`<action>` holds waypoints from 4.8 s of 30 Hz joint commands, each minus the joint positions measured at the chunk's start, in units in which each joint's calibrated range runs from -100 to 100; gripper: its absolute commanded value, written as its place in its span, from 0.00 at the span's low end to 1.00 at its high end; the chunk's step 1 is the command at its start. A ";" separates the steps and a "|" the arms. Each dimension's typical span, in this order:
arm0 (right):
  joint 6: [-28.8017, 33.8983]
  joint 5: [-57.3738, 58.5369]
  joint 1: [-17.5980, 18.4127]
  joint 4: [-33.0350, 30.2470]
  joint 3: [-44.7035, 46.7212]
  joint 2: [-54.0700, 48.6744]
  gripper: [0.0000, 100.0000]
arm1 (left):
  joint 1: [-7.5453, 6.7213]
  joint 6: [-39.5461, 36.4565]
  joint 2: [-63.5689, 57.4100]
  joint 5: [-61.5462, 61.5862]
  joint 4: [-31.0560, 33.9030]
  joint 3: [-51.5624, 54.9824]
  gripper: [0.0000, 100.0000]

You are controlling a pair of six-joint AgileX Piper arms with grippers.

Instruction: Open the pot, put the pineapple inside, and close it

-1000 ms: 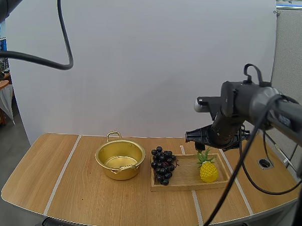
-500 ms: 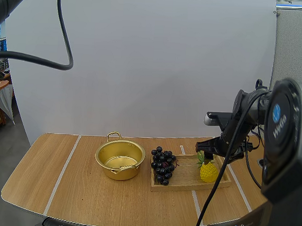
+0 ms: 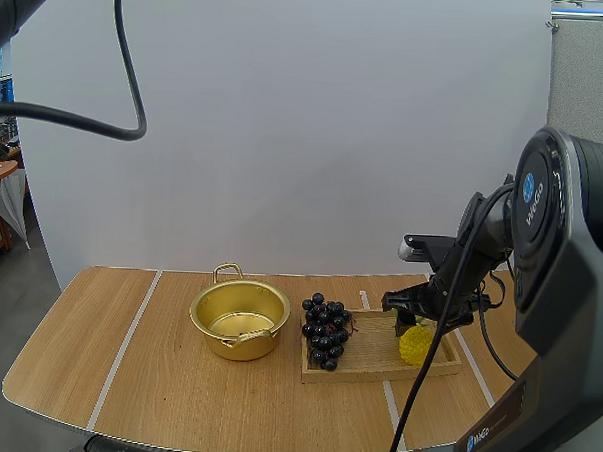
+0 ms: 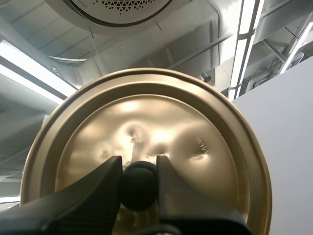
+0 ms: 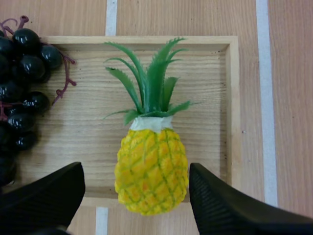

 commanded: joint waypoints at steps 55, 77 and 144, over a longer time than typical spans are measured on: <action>-2.86 2.32 11.31 5.55 -8.02 -4.82 0.00 | -0.21 -0.47 -0.18 -1.82 -0.16 -0.54 0.00; -0.22 0.61 26.98 7.41 -23.71 10.69 0.00 | -0.21 -0.47 -0.18 -1.82 -0.16 -0.54 0.00; 6.51 5.33 28.77 2.01 -8.49 -20.93 1.00 | -0.21 -0.47 -0.18 -1.82 -0.16 -0.54 0.00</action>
